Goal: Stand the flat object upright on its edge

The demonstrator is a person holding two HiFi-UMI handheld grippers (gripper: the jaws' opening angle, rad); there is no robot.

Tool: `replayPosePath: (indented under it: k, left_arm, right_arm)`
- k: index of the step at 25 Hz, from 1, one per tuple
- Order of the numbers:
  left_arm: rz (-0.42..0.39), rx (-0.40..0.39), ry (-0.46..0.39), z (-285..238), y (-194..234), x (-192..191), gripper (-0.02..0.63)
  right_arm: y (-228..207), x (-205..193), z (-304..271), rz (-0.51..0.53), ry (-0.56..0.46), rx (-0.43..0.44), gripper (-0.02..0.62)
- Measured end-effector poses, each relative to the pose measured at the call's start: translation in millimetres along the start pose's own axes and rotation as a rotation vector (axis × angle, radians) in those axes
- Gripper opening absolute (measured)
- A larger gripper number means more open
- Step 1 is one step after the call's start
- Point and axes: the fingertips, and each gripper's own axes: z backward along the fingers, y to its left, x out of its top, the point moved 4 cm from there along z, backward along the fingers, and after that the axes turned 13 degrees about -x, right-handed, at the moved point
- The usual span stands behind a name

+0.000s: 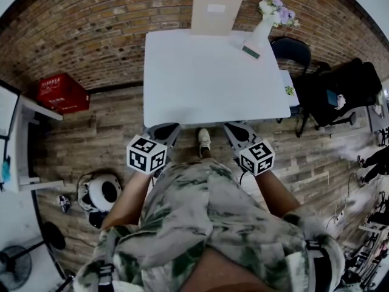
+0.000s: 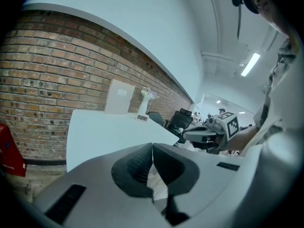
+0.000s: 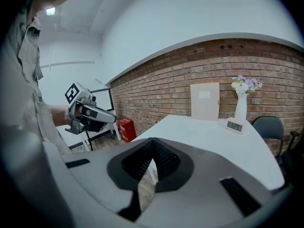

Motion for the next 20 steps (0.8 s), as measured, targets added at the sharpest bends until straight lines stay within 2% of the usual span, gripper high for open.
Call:
replayPosePath:
  k: [7, 20]
  left_arm:
    - [0.006, 0.001, 0.008, 1, 0, -5, 0.026]
    - [0.031, 0.033, 0.003, -3, 24, 5, 0.026]
  right_arm:
    - [1, -3, 0, 0.002, 0.010, 0.006, 0.021]
    - [-16, 1, -18, 0.011, 0.021, 0.009, 0.021]
